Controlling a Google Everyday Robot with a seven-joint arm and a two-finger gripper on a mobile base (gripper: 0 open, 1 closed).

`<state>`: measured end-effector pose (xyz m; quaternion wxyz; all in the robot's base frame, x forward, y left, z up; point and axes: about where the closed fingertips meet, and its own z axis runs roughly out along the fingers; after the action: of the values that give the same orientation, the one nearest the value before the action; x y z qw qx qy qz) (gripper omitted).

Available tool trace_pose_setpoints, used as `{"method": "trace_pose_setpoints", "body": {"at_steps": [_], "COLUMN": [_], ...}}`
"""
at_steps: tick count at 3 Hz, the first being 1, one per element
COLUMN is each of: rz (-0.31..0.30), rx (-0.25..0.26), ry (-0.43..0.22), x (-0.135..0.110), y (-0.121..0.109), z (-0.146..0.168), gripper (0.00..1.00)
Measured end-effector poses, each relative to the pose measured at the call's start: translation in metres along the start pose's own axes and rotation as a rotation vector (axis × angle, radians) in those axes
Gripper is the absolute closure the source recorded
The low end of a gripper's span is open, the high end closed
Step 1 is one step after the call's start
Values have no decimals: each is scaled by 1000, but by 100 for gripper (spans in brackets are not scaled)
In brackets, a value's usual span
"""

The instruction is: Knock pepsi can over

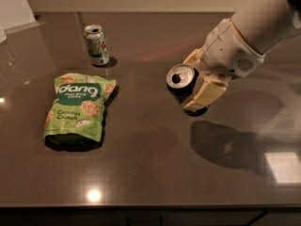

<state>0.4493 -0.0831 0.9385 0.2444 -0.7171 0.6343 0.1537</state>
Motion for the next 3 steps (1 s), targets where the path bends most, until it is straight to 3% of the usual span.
{"method": "trace_pose_setpoints", "body": {"at_steps": [1, 3], "rz": [-22, -108], "rx": [30, 67], "ry": [154, 385], "x": [17, 38], "y": [-31, -72], "z": [-8, -22], "gripper": [100, 100]}}
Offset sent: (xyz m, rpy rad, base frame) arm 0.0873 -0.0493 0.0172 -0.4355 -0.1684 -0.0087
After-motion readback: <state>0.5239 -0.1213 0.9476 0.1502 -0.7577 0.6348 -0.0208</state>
